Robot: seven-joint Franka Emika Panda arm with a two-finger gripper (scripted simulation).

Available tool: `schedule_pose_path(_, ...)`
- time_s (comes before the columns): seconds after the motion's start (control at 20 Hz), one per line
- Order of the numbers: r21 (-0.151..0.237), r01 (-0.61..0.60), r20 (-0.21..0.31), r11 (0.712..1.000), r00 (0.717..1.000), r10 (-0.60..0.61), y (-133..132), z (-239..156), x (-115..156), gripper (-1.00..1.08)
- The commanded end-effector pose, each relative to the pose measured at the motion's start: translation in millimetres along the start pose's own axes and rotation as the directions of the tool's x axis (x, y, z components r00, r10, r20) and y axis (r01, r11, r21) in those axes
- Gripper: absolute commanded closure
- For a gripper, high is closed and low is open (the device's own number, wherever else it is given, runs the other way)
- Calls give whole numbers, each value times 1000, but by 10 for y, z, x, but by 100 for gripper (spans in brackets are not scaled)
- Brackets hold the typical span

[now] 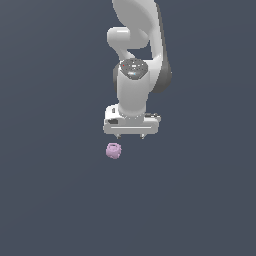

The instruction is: Pick up the object and move it to a goal position.

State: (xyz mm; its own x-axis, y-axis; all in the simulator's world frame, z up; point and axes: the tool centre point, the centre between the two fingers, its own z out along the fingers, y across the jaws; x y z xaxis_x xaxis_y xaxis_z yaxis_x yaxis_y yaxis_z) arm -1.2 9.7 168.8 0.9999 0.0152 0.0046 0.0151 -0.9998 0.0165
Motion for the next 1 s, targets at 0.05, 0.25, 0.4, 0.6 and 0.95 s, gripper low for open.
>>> schedule_pose_path(0.05,0,0,-1,1000,1000,0,-3,-4,2,-92)
schedule_pose_path(0.25,8,0,-14,1000,1000,0,-84,-94,37,-92)
schedule_pose_path(0.4,15,7,-26,1000,1000,-7,-181,-201,66,-92)
schedule_pose_path(0.6,15,14,-29,1000,999,-13,-211,-234,70,-92)
schedule_pose_path(0.95,21,-62,-19,998,998,63,21,17,66,-92)
